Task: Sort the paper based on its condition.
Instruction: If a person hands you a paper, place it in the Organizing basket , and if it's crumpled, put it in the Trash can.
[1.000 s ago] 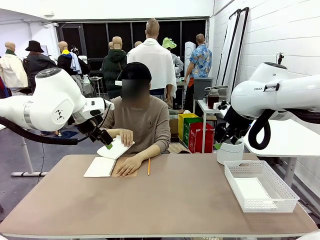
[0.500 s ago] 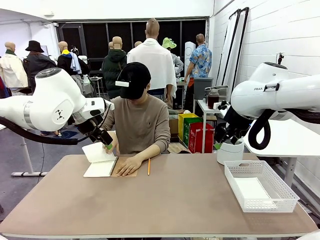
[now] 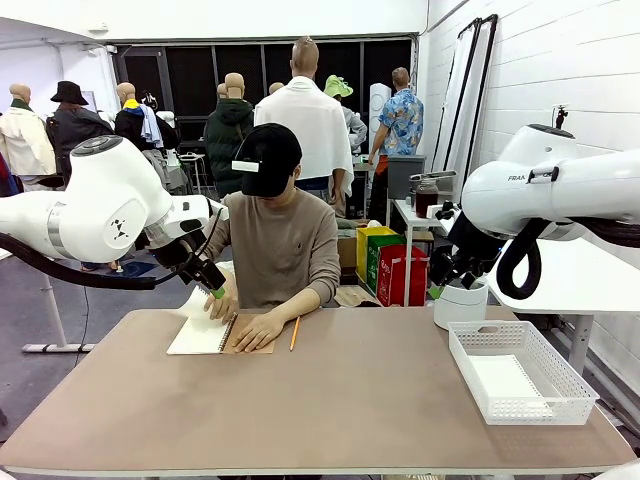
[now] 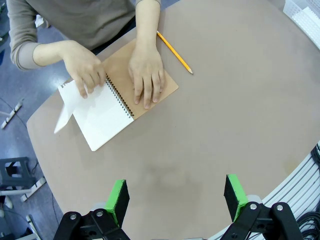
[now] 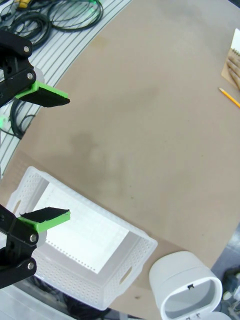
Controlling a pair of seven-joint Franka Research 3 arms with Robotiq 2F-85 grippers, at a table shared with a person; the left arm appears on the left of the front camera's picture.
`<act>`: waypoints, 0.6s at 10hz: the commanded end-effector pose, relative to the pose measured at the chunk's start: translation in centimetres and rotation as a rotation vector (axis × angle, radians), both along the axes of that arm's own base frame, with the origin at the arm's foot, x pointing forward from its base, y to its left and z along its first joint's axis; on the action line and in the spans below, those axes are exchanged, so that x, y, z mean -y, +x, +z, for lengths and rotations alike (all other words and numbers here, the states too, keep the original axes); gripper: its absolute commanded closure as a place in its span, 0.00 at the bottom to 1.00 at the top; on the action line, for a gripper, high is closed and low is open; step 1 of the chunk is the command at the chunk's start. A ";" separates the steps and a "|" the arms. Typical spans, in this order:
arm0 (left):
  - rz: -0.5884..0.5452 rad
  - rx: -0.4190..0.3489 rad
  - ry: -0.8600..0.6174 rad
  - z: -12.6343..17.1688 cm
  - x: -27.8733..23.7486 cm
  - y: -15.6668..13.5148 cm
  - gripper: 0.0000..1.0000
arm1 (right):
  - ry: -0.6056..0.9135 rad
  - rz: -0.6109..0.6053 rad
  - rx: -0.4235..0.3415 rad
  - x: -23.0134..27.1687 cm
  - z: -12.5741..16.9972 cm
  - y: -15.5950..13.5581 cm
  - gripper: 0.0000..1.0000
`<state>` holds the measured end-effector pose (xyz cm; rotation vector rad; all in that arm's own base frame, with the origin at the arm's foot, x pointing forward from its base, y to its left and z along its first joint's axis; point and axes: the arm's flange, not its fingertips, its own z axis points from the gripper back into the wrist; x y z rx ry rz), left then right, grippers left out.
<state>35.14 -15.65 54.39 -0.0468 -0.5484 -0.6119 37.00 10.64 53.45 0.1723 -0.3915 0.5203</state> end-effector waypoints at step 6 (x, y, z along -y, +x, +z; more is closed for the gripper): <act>-0.001 0.003 0.008 0.0 -0.2 0.1 0.00 | -0.001 0.002 -0.007 0.0 0.1 0.0 0.00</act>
